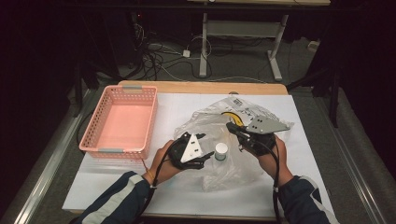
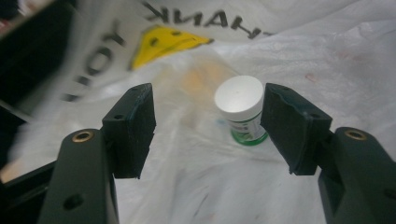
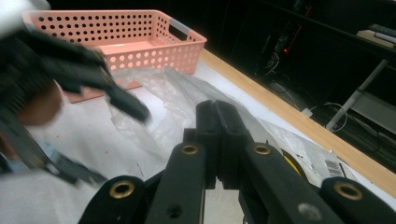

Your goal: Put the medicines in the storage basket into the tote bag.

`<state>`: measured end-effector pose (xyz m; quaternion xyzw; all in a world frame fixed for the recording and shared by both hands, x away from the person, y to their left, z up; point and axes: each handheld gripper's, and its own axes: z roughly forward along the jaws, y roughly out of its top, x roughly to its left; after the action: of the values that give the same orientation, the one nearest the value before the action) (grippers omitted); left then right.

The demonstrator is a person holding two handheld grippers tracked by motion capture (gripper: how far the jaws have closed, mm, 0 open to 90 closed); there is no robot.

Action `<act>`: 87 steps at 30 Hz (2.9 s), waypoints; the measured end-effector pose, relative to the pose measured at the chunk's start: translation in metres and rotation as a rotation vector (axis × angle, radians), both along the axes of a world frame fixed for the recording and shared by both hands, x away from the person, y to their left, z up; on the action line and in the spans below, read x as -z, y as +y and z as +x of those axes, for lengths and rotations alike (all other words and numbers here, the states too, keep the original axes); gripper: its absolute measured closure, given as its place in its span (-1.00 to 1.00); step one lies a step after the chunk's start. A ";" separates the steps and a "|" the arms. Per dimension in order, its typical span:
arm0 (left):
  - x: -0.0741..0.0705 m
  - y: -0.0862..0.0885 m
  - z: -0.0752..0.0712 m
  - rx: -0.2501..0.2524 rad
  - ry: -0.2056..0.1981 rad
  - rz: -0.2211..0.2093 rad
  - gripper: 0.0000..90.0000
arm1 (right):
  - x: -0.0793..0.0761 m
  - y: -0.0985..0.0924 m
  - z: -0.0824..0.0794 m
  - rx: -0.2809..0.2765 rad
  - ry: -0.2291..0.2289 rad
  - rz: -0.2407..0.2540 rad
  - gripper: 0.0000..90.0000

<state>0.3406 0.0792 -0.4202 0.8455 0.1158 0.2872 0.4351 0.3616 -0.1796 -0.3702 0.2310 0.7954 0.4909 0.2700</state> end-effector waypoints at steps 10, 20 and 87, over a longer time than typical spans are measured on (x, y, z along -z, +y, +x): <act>-0.021 0.055 0.007 -0.223 0.009 -0.141 -0.54 | 0.003 -0.005 -0.003 0.000 0.005 -0.016 1.00; -0.006 0.044 0.025 -0.307 0.140 -0.057 -0.34 | 0.007 -0.015 -0.011 -0.006 0.028 -0.027 1.00; -0.035 0.085 0.027 -0.293 0.088 -0.191 0.91 | 0.011 -0.048 -0.062 0.060 -0.266 -0.258 1.00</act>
<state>0.3672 0.1644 -0.3853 0.7861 0.2834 0.2978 0.4616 0.2999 -0.2276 -0.3811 0.1510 0.8019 0.4026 0.4149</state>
